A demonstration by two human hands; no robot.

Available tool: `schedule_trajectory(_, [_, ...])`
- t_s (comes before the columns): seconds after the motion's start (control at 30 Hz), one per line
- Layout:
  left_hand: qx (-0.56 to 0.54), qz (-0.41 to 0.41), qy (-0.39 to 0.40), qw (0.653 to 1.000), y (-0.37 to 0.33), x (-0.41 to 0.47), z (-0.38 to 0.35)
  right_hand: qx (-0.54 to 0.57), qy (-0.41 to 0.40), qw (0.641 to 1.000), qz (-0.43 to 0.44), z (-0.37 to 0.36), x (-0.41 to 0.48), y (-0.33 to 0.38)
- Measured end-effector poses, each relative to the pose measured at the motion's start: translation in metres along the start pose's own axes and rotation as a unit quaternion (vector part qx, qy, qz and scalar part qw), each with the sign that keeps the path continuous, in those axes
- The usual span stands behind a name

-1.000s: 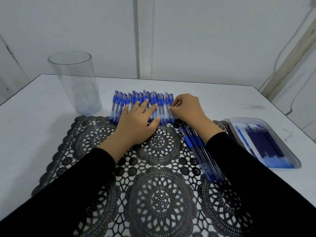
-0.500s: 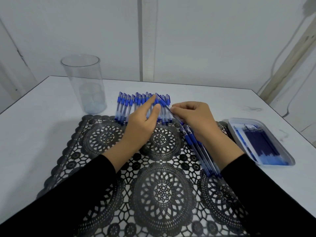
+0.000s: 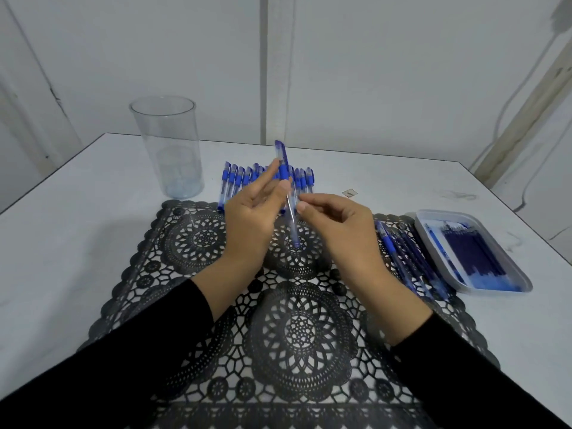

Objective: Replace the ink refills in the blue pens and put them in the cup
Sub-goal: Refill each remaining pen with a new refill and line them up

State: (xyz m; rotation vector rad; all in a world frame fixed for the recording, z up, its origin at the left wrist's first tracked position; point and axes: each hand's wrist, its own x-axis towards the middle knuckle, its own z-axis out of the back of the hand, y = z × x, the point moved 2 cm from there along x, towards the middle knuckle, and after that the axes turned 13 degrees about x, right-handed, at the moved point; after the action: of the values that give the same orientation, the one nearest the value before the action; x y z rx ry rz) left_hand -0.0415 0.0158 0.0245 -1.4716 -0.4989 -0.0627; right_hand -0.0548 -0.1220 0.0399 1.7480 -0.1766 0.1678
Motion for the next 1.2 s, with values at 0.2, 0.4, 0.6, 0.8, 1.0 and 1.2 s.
schedule_trajectory(0.2, [0.167, -0.063, 0.114, 0.977, 0.004, 0.005, 0.038, -0.004, 0.002, 1.0, -0.009, 0.01, -0.007, -0.006])
schedule_trajectory(0.4, [0.295, -0.167, 0.224, 0.914, 0.014, -0.006, 0.056, -0.025, 0.068, 0.997, 0.003, -0.003, -0.016, -0.023])
schedule_trajectory(0.6, [0.324, -0.188, 0.226, 0.899, 0.02, -0.006, 0.055, -0.062, 0.042, 0.997, 0.003, 0.003, -0.015, -0.034])
schedule_trajectory(0.8, [0.341, -0.187, 0.241, 0.889, 0.026, -0.003, 0.054, -0.067, 0.025, 0.997, -0.019, 0.004, -0.013, -0.039])
schedule_trajectory(1.0, [0.358, -0.2, 0.247, 0.878, 0.029, -0.002, 0.053, -0.11, 0.018, 0.994, -0.01, 0.002, -0.014, -0.038])
schedule_trajectory(1.2, [0.353, -0.222, 0.215, 0.883, 0.031, -0.001, 0.059, -0.068, -0.023, 0.996, -0.043, 0.008, -0.011, -0.039])
